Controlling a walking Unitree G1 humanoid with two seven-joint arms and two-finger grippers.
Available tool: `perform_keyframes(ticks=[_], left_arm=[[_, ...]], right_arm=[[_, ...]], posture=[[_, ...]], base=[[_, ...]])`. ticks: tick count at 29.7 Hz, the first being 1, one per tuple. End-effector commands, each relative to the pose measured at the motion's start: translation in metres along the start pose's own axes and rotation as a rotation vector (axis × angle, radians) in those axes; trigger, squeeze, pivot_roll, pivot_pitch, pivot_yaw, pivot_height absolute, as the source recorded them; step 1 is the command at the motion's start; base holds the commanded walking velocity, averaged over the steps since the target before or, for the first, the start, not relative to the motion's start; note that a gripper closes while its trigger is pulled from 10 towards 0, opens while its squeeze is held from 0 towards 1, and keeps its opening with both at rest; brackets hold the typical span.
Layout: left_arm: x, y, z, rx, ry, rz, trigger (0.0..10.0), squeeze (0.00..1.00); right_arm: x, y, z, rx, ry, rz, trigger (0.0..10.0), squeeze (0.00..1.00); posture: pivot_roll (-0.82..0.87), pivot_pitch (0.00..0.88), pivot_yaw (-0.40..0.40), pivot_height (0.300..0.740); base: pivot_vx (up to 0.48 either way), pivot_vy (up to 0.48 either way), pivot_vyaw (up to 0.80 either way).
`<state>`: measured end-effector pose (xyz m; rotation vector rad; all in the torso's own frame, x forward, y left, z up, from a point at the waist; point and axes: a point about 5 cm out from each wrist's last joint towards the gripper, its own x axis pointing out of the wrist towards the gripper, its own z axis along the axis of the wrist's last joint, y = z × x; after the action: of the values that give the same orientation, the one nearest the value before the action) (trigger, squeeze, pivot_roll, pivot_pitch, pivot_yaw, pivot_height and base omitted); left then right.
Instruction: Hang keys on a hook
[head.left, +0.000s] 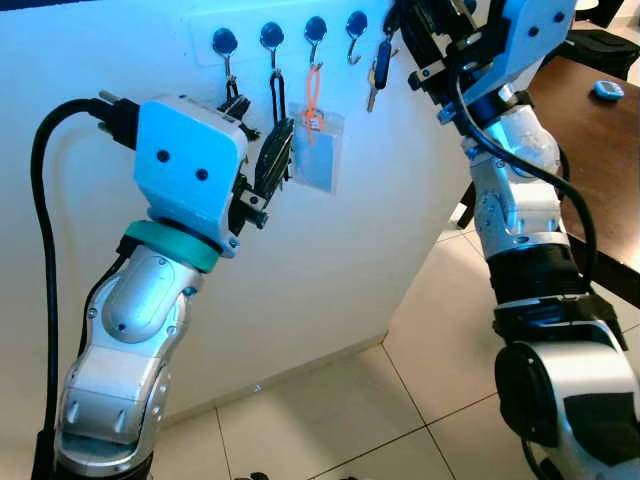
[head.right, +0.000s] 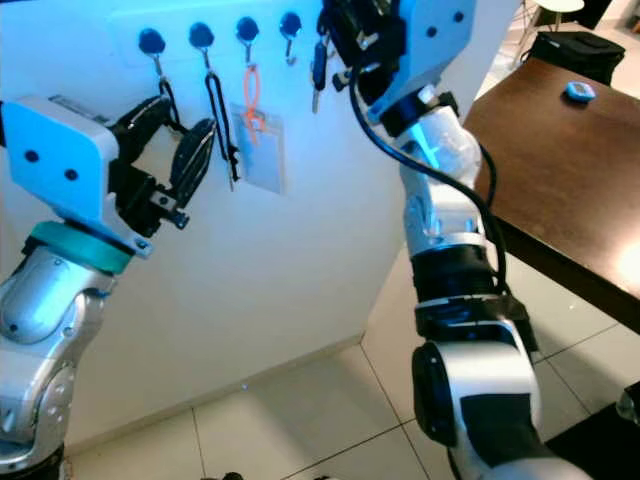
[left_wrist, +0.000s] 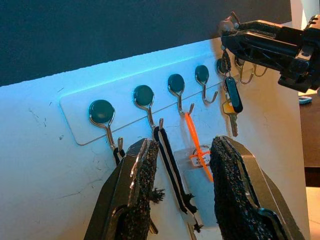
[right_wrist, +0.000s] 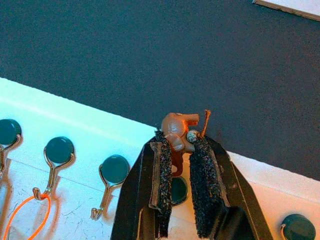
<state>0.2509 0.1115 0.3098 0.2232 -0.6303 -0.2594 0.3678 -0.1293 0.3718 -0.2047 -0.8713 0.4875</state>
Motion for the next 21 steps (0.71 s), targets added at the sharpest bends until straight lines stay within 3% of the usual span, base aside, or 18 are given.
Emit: perform_keyframes(ticks=[1, 21], left_arm=[[-0.001, -0.001, -0.001, 0.004, 0.005, -0.001, 10.0, 0.0], [-0.002, -0.001, -0.001, 0.005, 0.005, -0.003, 10.0, 0.0]], right_arm=[[0.002, -0.002, 0.005, -0.014, -0.015, -0.004, 10.0, 0.0], [-0.009, -0.013, -0.005, -0.046, 0.042, -0.039, 10.0, 0.0]], posture=[[-0.03, 0.113, 0.08, 0.74], [-0.03, 0.112, 0.081, 0.74]], base=[[0.0, 0.0, 0.0], [0.0, 0.0, 0.0]])
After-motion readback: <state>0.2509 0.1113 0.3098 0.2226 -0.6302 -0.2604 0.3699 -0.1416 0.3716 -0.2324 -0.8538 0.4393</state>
